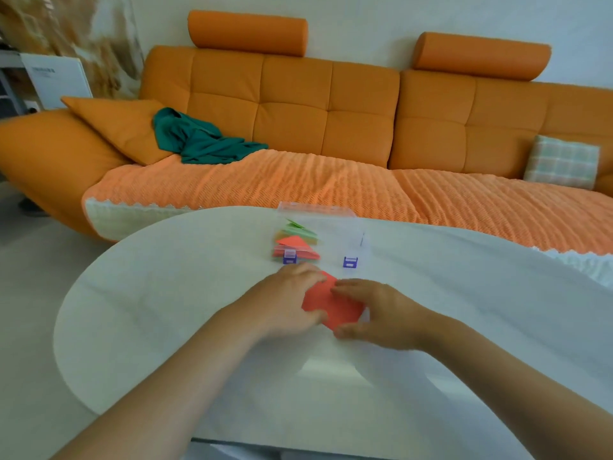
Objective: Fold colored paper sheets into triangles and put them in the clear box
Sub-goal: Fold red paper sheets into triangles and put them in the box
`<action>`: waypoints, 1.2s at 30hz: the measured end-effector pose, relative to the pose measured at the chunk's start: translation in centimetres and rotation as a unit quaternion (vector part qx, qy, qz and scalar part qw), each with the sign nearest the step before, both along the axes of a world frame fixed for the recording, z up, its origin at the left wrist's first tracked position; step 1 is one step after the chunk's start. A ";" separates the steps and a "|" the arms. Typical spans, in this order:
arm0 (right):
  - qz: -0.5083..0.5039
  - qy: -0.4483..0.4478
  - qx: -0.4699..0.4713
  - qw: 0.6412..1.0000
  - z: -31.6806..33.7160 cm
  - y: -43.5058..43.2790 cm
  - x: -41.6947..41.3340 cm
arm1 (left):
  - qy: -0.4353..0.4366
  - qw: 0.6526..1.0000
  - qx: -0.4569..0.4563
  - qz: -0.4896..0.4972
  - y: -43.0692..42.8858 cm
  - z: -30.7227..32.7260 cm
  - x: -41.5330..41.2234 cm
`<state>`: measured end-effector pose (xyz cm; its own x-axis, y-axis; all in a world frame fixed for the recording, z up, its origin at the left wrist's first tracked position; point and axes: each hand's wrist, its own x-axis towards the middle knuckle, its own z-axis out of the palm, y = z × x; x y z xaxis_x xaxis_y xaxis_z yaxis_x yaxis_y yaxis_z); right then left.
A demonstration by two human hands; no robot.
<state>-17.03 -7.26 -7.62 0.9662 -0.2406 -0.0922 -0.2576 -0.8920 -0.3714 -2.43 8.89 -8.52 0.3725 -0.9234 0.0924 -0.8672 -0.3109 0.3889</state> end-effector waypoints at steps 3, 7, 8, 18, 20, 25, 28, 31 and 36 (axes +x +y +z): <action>0.003 -0.018 -0.014 1.000 -1.2 -0.2 -1.0 | 0.000 0.998 0.061 -0.016 0.4 -0.2 -0.6; 0.001 -0.078 -0.012 0.997 -1.7 -0.2 -0.9 | 0.010 1.000 0.020 -0.016 0.5 -0.7 -0.4; 0.005 -0.085 -0.010 0.996 -1.7 -0.3 -0.9 | 0.010 1.000 0.012 -0.016 0.5 -0.8 -0.3; 0.011 -0.122 0.002 0.993 -1.9 -0.8 -0.9 | 0.005 1.000 0.007 -0.026 0.3 -1.0 0.5; -0.004 -0.149 -0.003 0.989 -1.7 -0.7 -0.9 | -0.006 0.999 -0.007 -0.033 0.1 -1.2 0.4; 0.026 -0.182 -0.060 0.981 -1.7 -1.1 -0.9 | -0.024 0.999 -0.048 0.001 0.0 -1.6 0.0; 0.032 -0.218 -0.091 0.971 -2.1 -1.7 -1.0 | -0.021 0.999 -0.048 0.012 0.1 -1.5 -0.2; 0.029 -0.275 -0.153 0.949 -2.4 -1.8 -1.2 | -0.031 0.997 -0.068 0.001 0.1 -1.6 -0.4; 0.053 -0.318 -0.173 0.931 -1.8 -1.8 -1.7 | -0.044 0.988 -0.144 -0.028 -0.4 -1.4 -2.0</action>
<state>-18.75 -9.02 -9.41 0.8192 -0.0506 0.5713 0.0114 -0.9945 -0.1043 -4.41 8.45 -9.93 0.3004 -0.8732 0.3837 -0.9144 -0.1492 0.3762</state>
